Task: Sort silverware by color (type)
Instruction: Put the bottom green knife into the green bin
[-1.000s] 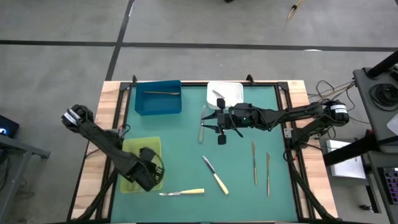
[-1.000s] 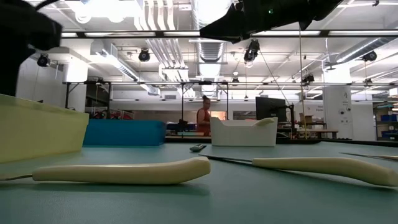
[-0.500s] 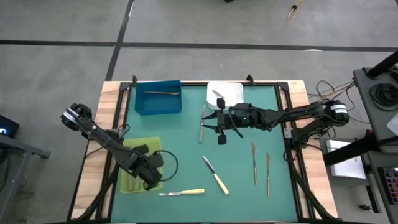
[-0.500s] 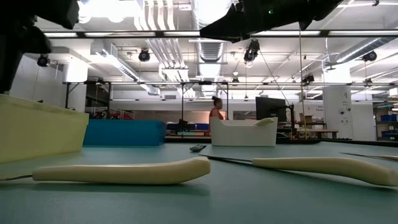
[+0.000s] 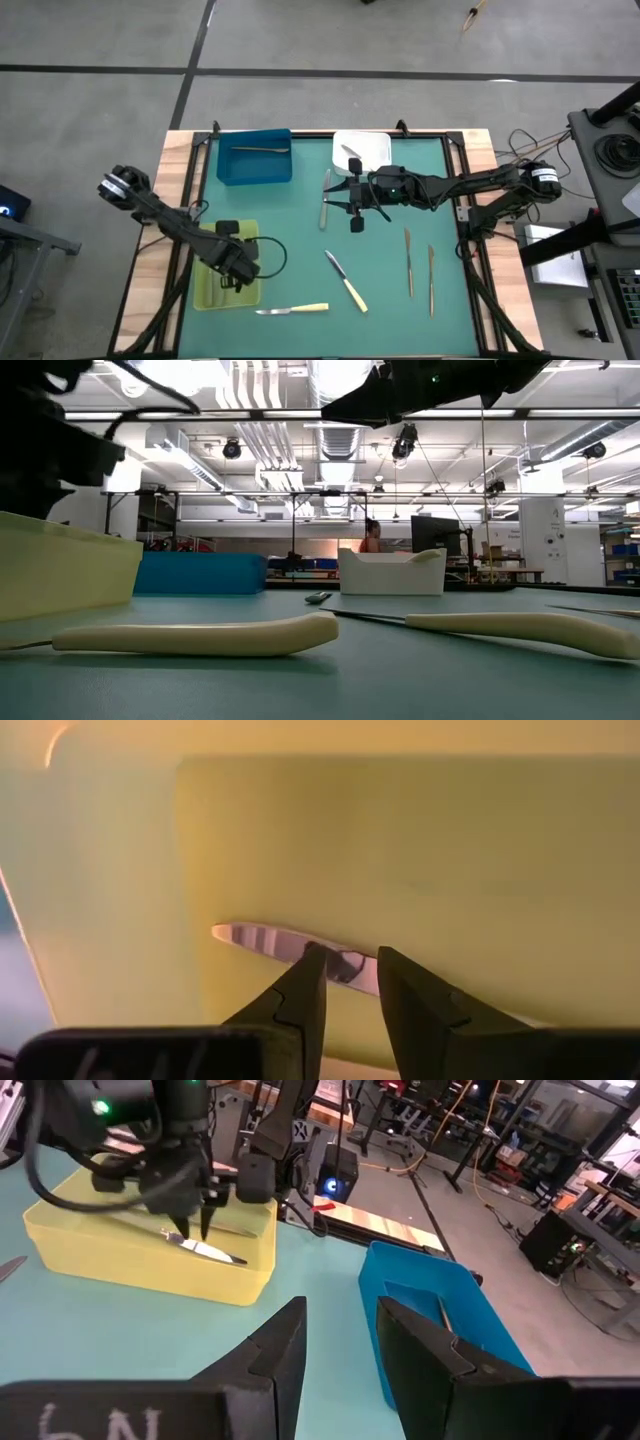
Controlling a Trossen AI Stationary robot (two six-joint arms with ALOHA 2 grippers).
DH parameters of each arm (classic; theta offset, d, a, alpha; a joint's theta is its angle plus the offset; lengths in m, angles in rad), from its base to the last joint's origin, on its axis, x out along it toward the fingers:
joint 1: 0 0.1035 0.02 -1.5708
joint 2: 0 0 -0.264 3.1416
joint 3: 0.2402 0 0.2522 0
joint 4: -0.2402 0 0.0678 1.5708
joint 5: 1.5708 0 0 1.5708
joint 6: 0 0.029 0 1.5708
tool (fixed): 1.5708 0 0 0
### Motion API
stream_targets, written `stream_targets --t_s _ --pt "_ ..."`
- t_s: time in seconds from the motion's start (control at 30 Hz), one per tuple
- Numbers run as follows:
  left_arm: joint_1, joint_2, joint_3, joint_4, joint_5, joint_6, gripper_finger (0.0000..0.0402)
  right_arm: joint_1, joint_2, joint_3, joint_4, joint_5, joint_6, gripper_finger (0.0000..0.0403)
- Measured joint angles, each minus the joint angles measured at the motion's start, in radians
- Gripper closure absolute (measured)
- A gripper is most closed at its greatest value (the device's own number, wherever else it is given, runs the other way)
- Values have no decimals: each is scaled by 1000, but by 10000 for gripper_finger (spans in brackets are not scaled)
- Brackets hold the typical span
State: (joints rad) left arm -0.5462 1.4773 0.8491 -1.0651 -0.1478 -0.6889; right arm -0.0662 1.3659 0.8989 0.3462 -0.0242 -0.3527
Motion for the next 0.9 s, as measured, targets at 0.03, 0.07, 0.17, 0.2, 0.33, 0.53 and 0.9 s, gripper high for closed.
stream_targets --t_s 0.03,0.07,0.17,0.2,0.33,0.53,0.9 --pt "7 -1 -8 4 1 1 330 0 0 0 0 0 -1 289" --pt "14 -3 -13 10 5 7 337 0 0 0 0 0 -1 289" --pt "35 -26 -26 49 48 33 384 0 0 0 0 0 -7 289" --pt "46 -35 -34 62 66 34 393 0 0 0 0 0 -7 289" --pt "72 -73 -81 108 85 29 397 0 0 0 0 0 -7 289" --pt "104 -89 -135 134 82 26 401 0 0 0 -2 0 -7 289" --pt "113 -89 -169 202 55 0 401 0 0 0 -6 0 -19 289"
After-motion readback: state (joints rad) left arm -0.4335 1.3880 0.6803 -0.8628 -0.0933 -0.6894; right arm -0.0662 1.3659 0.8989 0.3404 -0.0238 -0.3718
